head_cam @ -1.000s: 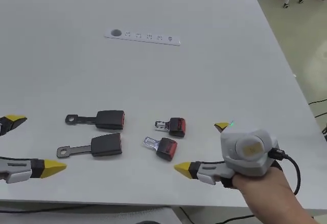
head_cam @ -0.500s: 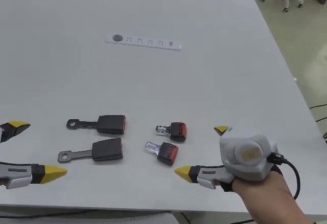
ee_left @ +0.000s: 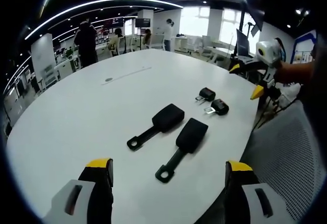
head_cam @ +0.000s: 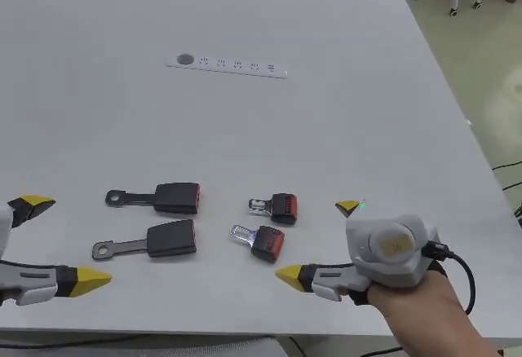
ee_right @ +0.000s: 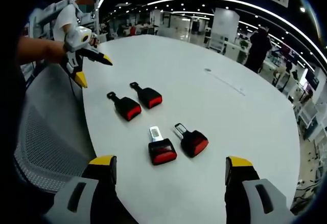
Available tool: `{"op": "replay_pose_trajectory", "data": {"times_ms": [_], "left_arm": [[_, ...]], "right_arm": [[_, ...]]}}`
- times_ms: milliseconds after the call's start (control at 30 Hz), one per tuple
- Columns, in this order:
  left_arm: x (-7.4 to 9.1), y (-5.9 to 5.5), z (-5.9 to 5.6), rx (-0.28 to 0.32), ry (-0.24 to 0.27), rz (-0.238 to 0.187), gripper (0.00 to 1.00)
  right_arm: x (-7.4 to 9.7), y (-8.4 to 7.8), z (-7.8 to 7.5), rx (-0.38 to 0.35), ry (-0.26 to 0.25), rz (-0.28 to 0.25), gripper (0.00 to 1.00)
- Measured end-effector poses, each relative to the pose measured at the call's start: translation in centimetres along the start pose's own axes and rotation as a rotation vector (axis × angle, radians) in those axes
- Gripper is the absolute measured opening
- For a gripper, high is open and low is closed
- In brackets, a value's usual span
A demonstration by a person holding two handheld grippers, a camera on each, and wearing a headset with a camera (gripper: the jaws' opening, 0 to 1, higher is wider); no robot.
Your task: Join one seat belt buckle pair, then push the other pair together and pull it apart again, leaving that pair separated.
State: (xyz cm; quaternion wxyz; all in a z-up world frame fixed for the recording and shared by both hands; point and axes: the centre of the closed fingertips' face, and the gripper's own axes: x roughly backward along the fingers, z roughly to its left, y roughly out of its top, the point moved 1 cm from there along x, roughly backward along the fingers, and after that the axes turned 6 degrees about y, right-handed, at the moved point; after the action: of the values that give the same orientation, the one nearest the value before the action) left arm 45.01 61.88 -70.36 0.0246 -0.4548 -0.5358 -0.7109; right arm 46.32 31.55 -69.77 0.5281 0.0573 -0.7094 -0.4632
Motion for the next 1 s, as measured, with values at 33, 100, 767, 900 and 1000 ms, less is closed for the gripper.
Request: {"op": "replay_pose_trajectory", "data": {"times_ms": [33,100,767,900,1000], "left_arm": [[-0.1,0.0,0.1,-0.002,0.0,-0.001,0.91],[-0.2,0.2,0.2,-0.007,-0.001,-0.001,0.91],[-2.0,0.0,-1.6,-0.109,-0.044,0.057,0.71],[-2.3,-0.5,-1.9,-0.12,-0.057,0.066,0.69],[-2.5,-0.5,-2.0,-0.139,-0.064,0.078,0.68]], "right_arm": [[0.0,0.0,0.0,-0.001,-0.001,0.001,0.88],[0.0,-0.1,-0.2,-0.011,-0.001,-0.001,0.88],[-1.0,-0.5,0.4,0.018,0.082,0.023,0.66],[-1.4,-0.6,0.4,0.035,0.096,0.032,0.63],[-1.7,-0.6,0.5,0.038,0.103,0.035,0.62]]}}
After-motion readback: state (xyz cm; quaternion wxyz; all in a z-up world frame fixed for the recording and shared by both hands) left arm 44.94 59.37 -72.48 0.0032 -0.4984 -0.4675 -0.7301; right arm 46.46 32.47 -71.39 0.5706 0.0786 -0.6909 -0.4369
